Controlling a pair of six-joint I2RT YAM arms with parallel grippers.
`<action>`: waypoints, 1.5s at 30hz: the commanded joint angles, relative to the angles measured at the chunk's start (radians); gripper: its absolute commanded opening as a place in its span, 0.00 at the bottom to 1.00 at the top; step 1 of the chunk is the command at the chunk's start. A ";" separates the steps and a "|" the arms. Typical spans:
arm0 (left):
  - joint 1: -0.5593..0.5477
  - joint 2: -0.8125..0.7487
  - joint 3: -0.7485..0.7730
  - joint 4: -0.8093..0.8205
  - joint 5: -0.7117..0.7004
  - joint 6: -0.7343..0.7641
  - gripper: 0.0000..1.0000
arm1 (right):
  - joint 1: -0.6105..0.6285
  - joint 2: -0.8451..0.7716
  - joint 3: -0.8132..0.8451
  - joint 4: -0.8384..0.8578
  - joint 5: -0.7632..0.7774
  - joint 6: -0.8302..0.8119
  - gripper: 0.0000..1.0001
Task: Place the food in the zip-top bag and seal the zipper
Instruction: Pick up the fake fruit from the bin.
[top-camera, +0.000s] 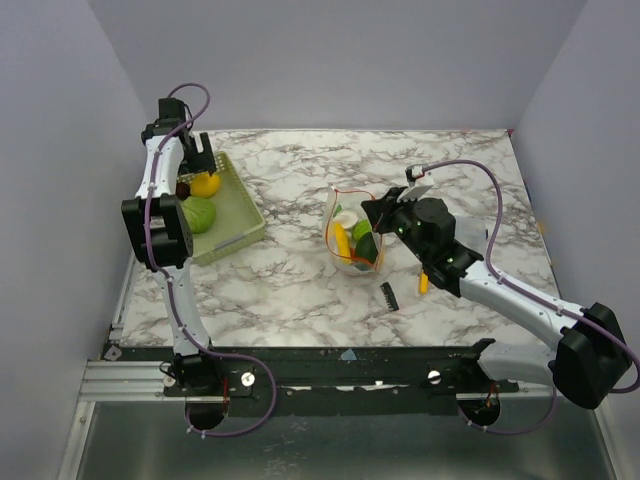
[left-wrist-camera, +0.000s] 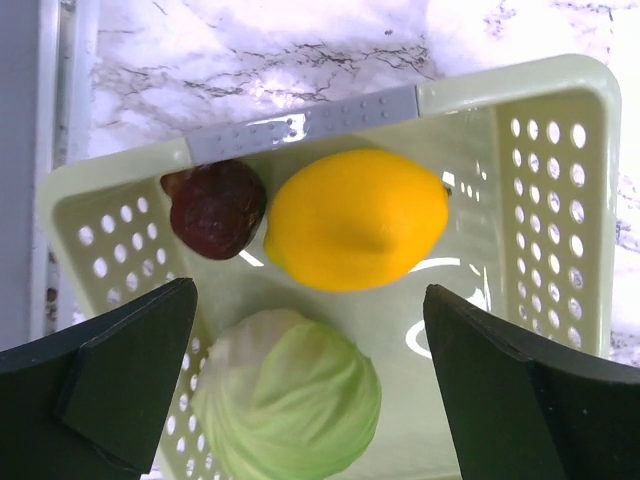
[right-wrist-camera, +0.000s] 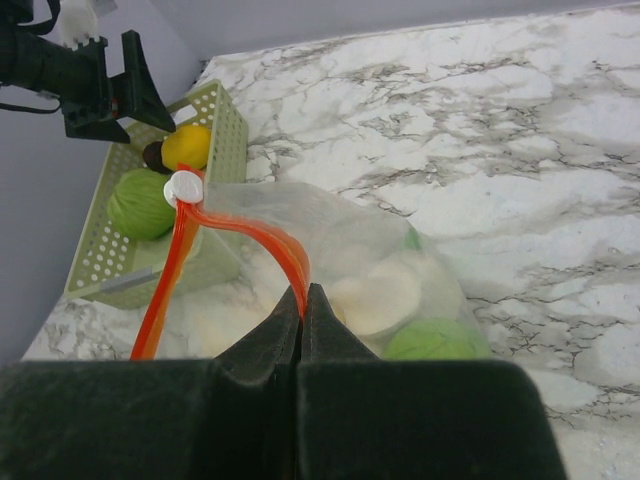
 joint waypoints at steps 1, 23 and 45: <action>0.012 0.081 0.095 -0.009 0.080 -0.093 0.98 | 0.004 0.003 0.007 0.024 0.008 -0.008 0.01; 0.019 0.208 0.152 -0.027 0.130 -0.258 0.80 | 0.004 0.039 0.031 0.014 0.015 -0.015 0.01; 0.015 -0.181 -0.135 0.030 0.172 -0.218 0.02 | 0.004 0.047 0.029 0.009 -0.013 -0.011 0.01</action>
